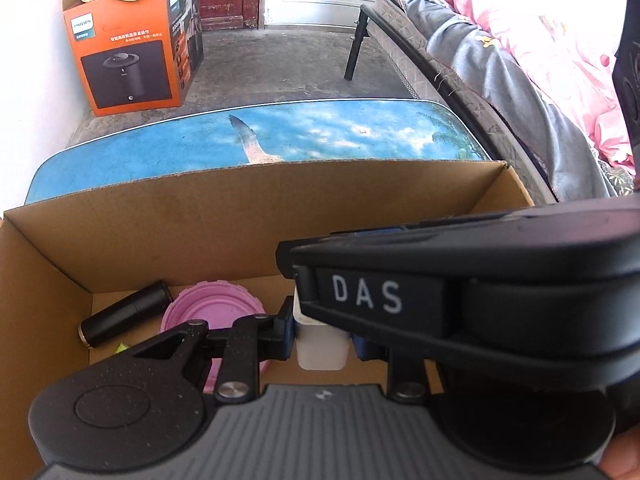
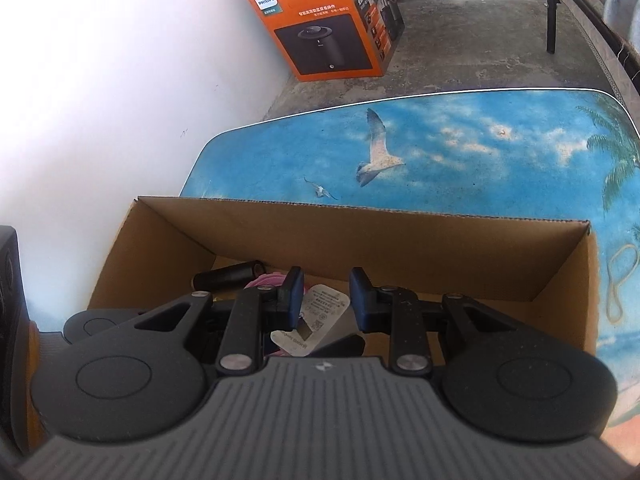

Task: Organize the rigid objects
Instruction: 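Carry the white charger into the box and open the right gripper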

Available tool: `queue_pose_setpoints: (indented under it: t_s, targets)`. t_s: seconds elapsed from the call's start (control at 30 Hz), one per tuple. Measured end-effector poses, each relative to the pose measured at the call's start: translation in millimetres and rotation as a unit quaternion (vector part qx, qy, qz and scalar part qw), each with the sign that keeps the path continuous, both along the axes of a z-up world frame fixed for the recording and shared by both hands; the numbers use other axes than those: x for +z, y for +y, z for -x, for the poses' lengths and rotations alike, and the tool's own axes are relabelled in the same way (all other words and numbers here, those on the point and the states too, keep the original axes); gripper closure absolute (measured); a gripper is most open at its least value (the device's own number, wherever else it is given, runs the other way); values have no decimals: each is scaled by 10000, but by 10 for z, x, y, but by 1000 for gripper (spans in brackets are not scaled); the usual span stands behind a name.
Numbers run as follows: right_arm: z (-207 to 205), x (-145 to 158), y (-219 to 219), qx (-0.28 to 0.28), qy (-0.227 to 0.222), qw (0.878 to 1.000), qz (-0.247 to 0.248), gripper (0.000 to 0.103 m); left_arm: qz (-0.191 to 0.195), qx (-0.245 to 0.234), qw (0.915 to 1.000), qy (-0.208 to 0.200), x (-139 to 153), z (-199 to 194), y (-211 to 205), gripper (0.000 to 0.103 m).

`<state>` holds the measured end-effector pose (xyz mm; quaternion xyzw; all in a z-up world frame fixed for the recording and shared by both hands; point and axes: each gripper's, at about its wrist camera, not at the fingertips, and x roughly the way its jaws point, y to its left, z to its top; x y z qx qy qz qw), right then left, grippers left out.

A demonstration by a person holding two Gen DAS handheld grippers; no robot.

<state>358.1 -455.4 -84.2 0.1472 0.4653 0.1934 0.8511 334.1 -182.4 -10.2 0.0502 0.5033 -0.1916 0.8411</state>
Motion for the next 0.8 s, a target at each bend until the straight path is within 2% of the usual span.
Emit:
queue_pose_setpoints:
  t_s: [0.2, 0.33, 0.4, 0.47, 0.53, 0.6, 0.63, 0.8]
  targets:
    - [-15, -67, 8, 45, 22, 10000, 2, 78, 25, -62, 10000, -72, 1, -21, -31, 74]
    - [28, -6, -7, 41, -93, 9999, -56, 78, 24, -56, 9999, -120, 54, -2, -39, 74]
    - [96, 84, -38, 21, -237, 9996, -141, 78, 55, -98, 9998, -166, 119, 39, -26, 59]
    - [207, 223, -86, -19, -408, 9989, -240, 78, 71, -156, 9993, -321, 234, 124, 2, 50]
    - [357, 387, -148, -69, -580, 9976, -374, 78, 84, -254, 9984, -503, 372, 239, 37, 46]
    - [565, 568, -229, -121, -784, 9955, -517, 78, 111, -286, 9972, -678, 538, 383, 96, 37]
    - [685, 663, -270, -138, -911, 9940, -590, 78, 153, -315, 9962, -803, 626, 473, 132, 37]
    - [1430, 1121, -468, -218, -1600, 9838, -779, 76, 423, -554, 9871, -1441, 1037, 1051, 396, 23]
